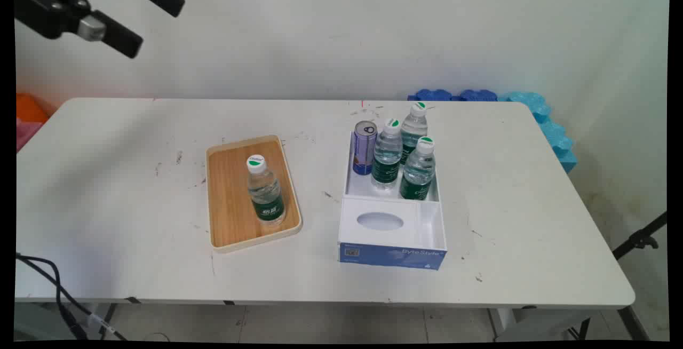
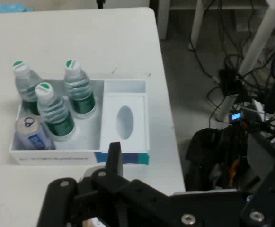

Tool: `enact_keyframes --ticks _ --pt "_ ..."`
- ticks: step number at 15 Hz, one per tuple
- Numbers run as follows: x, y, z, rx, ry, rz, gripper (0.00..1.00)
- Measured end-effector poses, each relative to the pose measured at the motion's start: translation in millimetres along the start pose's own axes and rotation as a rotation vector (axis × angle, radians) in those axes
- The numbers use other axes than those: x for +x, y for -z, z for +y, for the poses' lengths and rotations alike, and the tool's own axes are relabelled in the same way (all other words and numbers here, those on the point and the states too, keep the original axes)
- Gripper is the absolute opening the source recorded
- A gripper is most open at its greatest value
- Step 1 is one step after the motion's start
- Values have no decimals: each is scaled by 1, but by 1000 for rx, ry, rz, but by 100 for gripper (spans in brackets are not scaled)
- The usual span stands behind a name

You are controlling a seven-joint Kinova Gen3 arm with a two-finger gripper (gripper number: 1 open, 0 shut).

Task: Pick up the green bottle from the white box

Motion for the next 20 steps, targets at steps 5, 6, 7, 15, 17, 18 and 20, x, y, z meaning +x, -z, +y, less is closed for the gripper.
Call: enact_keyframes --ticks 5,6,7,15,17,18,20 --pt "15 -19 -18 70 56 -36 100" --pt "19 -25 -22 87 68 -48 100" --pt "24 -33 -28 107 80 -66 100" --pt "60 -107 -69 213 114 -206 100" --pt "68 -127 -79 227 121 -228 100" --pt "71 -134 -83 232 125 -235 100" --pt "79 -161 -98 244 133 -256 100"
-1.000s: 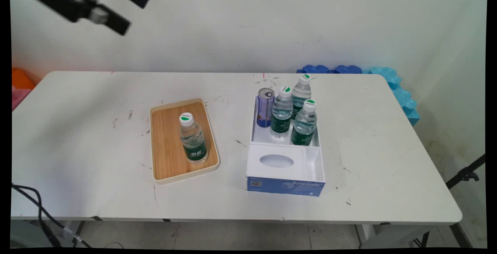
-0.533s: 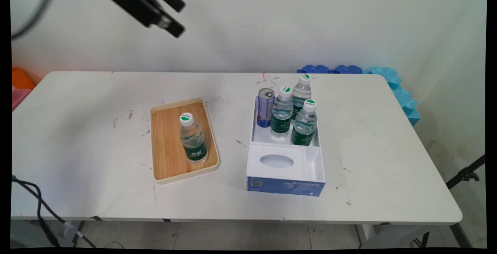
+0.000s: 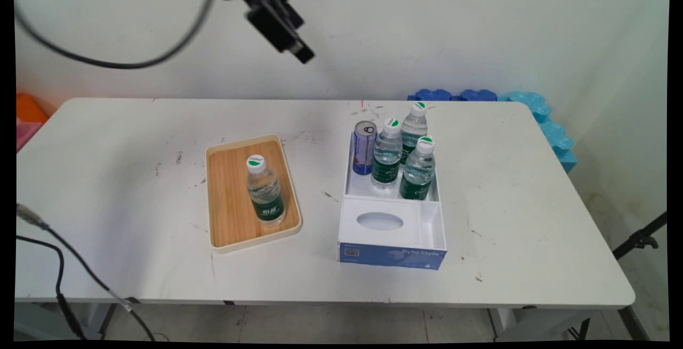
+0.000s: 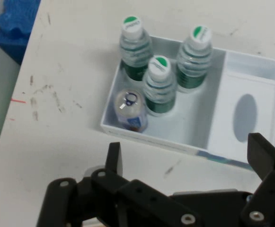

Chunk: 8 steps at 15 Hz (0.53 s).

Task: Pick up the green bottle from the white box

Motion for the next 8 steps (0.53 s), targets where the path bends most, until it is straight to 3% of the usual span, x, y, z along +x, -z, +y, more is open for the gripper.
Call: enact_keyframes --ticks 8 --pt "33 -98 -26 18 15 -49 100"
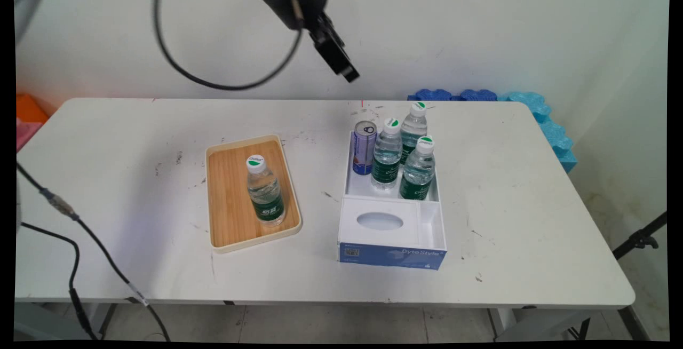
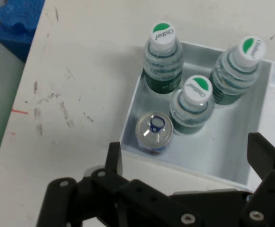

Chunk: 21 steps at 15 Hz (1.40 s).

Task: Pick up the green bottle from the white box

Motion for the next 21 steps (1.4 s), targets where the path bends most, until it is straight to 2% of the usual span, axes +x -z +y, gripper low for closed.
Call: enact_keyframes --ticks 6,10,21 --pt "8 -57 -2 -22 -8 -19 100" --pt "8 -96 4 -53 -10 -34 100" --pt "5 -157 17 -91 -29 -30 100"
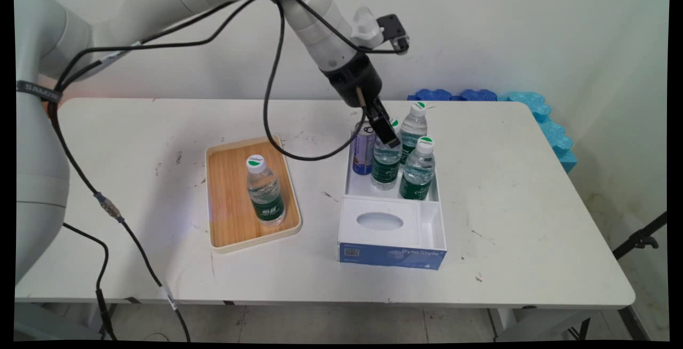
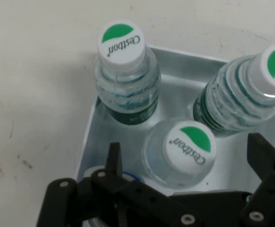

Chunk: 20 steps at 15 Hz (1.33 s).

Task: Pick up the green bottle from the white box, then place the picked object on the tray

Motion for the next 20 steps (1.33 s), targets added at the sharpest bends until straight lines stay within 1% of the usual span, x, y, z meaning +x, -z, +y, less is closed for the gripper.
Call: enact_keyframes --ticks 6,11,12,16,20 --pt "0 -21 1 -3 -13 13 100" --pt "-3 -32 4 -6 -20 16 100" --pt "-4 -35 4 -7 -21 16 0" --pt "-6 -39 6 -8 -26 20 0" --pt "-2 -31 10 -11 -24 26 0"
